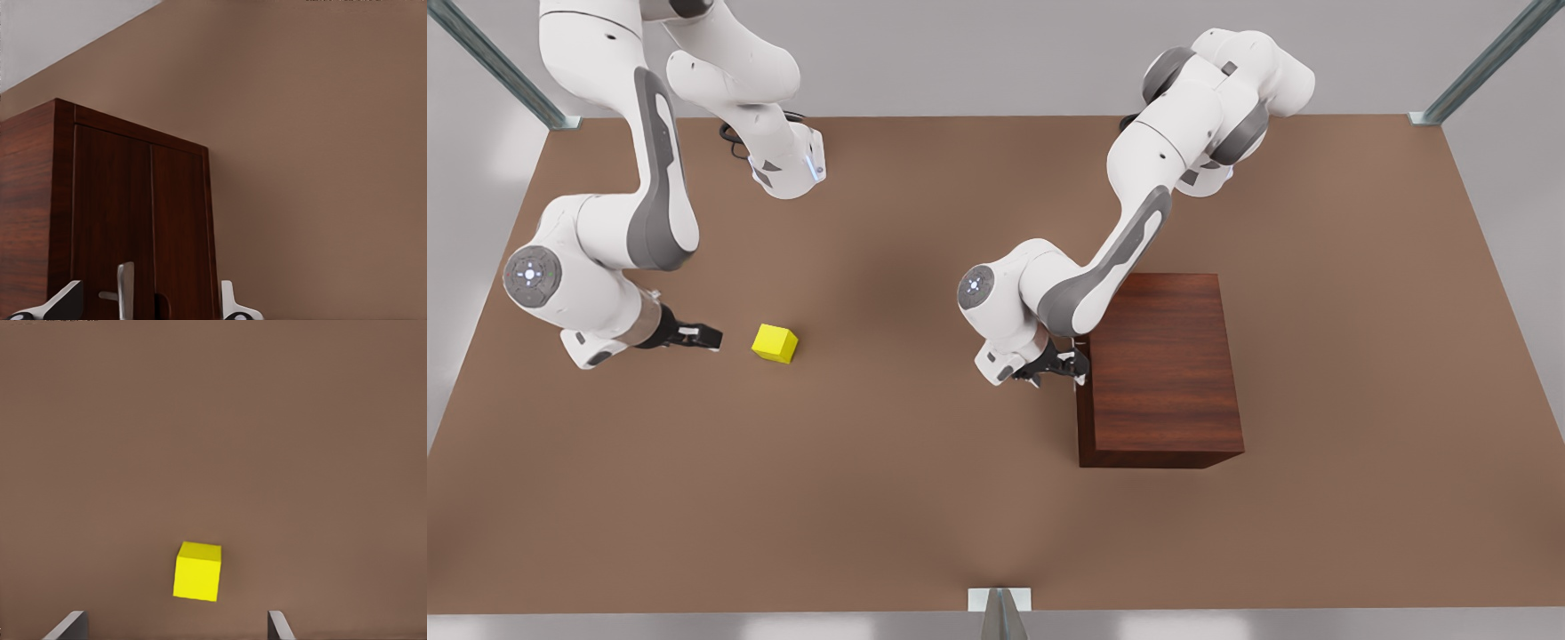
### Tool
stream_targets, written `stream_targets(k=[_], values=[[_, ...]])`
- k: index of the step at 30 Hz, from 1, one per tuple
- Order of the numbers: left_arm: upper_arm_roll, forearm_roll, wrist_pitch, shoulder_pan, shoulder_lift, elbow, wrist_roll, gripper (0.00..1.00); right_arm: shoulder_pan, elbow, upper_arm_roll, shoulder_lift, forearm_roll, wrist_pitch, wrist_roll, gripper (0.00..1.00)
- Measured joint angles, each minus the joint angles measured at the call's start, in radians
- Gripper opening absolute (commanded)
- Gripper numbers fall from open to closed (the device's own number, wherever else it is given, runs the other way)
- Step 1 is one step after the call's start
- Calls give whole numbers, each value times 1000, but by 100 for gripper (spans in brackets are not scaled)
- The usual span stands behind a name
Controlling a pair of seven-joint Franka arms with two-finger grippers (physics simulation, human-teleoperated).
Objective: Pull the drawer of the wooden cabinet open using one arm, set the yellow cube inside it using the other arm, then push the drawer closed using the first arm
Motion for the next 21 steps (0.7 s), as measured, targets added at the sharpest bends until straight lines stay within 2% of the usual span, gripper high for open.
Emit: stream_targets(k=[21], values=[[-2,9,27,-46,49,12,-199,100,8,7,0,25,4,18,135,100]])
